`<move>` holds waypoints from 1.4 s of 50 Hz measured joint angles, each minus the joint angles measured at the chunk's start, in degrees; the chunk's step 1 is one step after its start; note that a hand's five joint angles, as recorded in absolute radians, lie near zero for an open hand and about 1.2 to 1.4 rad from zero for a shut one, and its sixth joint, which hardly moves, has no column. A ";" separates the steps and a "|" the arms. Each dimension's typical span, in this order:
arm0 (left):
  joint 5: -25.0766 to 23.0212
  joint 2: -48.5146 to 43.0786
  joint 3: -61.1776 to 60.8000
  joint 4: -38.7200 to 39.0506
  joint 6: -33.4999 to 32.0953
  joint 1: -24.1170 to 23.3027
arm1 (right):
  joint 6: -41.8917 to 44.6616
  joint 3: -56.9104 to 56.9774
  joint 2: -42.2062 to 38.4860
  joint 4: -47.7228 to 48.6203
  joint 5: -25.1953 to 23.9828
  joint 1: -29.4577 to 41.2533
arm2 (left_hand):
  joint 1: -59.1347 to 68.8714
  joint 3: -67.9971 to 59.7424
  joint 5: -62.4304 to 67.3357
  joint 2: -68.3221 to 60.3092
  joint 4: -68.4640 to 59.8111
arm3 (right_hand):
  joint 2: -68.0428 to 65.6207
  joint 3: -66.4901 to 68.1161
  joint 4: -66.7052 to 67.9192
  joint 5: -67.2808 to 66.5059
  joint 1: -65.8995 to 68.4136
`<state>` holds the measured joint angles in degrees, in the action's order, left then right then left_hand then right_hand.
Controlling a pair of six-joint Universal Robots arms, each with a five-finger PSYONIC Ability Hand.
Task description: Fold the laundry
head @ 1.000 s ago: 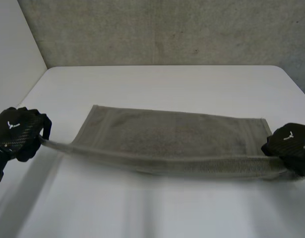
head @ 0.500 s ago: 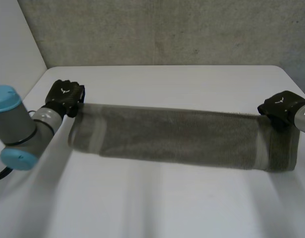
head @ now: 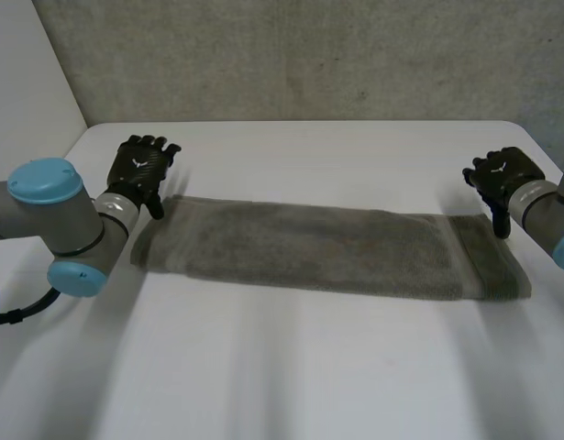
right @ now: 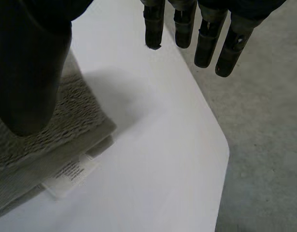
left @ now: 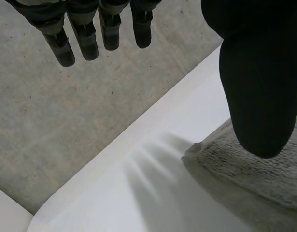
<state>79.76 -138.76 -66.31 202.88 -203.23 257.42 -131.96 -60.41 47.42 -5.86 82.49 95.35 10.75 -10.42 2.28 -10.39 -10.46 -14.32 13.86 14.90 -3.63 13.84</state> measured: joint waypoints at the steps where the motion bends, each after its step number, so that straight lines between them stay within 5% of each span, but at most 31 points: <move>1: 0.36 0.52 -0.51 -0.21 0.04 -0.11 | -1.29 -0.22 0.80 0.02 0.15 0.02 | -0.31 0.34 -0.22 0.27 0.33 | 0.00 0.00 0.00 0.00 -0.05; 9: 3.01 8.23 -8.57 -1.49 0.90 -0.41 | -10.11 -8.37 11.66 0.09 -1.69 -0.50 | -0.77 0.76 -0.45 0.71 0.82 | 0.00 0.00 0.00 0.00 -0.05; 21: 3.00 25.59 -27.60 0.51 8.49 -1.62 | -11.15 -29.26 25.16 0.58 -2.73 -1.33 | -0.77 0.77 -0.48 0.80 0.96 | 0.00 0.00 0.00 0.00 -0.06; 40: 2.98 30.13 -40.07 12.60 17.14 -0.90 | -11.25 -38.10 19.25 9.74 -8.75 -8.64 | -0.77 0.77 -0.48 0.86 0.96 | -5.48 6.23 4.93 -7.57 6.32; 51: 3.02 30.21 -39.94 12.29 16.98 -0.63 | -10.96 -36.54 15.67 9.91 -8.67 -9.82 | -0.77 0.77 -0.48 0.88 0.96 | -33.33 33.74 32.60 -33.95 33.70; 55: 3.03 30.22 -39.94 12.28 17.02 -0.63 | -10.66 -35.27 14.21 9.63 -8.34 -10.84 | -0.77 0.77 -0.48 0.88 0.96 | -59.64 59.58 58.21 -59.57 59.74; 70: 3.11 30.25 -40.18 12.46 17.08 -0.69 | -7.20 -26.78 18.24 9.41 -3.75 -18.40 | -0.77 0.77 -0.48 0.88 0.96 | -61.15 62.96 61.87 -62.61 61.70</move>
<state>82.87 -108.51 -106.49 215.33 -186.15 256.72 -139.16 -87.20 65.66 3.55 78.74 76.94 9.98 -9.65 1.80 -9.51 -9.50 -75.47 76.82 76.77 -66.23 75.54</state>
